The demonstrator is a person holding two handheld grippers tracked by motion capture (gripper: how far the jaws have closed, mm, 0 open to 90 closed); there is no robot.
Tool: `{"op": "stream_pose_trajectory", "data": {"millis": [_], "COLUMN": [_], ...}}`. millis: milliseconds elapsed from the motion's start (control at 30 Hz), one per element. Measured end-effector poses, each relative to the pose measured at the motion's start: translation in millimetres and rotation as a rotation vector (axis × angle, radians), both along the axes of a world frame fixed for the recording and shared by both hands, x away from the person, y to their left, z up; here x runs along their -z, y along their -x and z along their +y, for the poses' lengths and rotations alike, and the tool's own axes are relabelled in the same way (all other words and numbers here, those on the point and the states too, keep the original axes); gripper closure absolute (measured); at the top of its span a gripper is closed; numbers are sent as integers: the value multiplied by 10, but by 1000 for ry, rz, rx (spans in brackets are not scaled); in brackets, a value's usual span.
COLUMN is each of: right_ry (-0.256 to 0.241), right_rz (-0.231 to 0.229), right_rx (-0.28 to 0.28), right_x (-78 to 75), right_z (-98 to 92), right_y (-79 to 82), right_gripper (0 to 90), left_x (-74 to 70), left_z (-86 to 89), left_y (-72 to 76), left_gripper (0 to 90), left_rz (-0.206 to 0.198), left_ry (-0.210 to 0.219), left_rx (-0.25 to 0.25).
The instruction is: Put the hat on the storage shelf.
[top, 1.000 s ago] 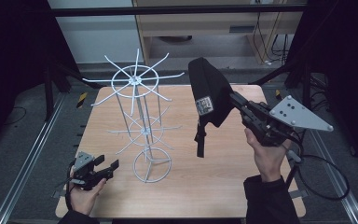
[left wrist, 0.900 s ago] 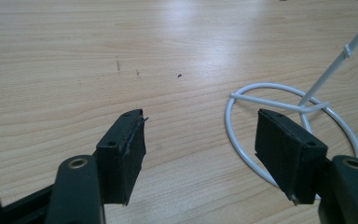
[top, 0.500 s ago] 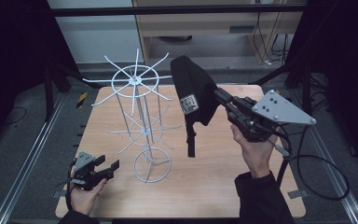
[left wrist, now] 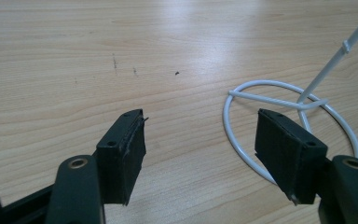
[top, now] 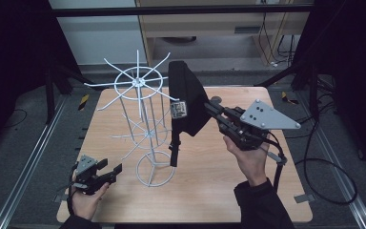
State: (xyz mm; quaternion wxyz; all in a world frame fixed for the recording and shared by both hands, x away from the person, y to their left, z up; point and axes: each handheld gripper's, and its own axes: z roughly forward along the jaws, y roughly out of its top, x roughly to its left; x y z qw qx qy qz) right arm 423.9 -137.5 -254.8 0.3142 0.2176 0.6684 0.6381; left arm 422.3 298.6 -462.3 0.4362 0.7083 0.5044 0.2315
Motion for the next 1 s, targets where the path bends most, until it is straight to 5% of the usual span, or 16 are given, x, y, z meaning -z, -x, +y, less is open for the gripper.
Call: {"op": "stream_pose_trajectory", "data": {"millis": [400,600,1000], "right_ry": [-78,-81,-26], "right_rz": [12,45,316], "right_rx": [19,59,219], "right_x": [123,365,1348], "right_z": [-302,-496,-925], "right_y": [125,165,-107], "right_gripper": [605,489,278], "left_x": [5,5,12], "left_z": [17,28,86], "left_y": [-7,-11,-42], "left_gripper": [328,327,336], "left_rz": [6,5,-3], "left_ry": [10,8,4], "left_rx": [-7,-9,-12]}}
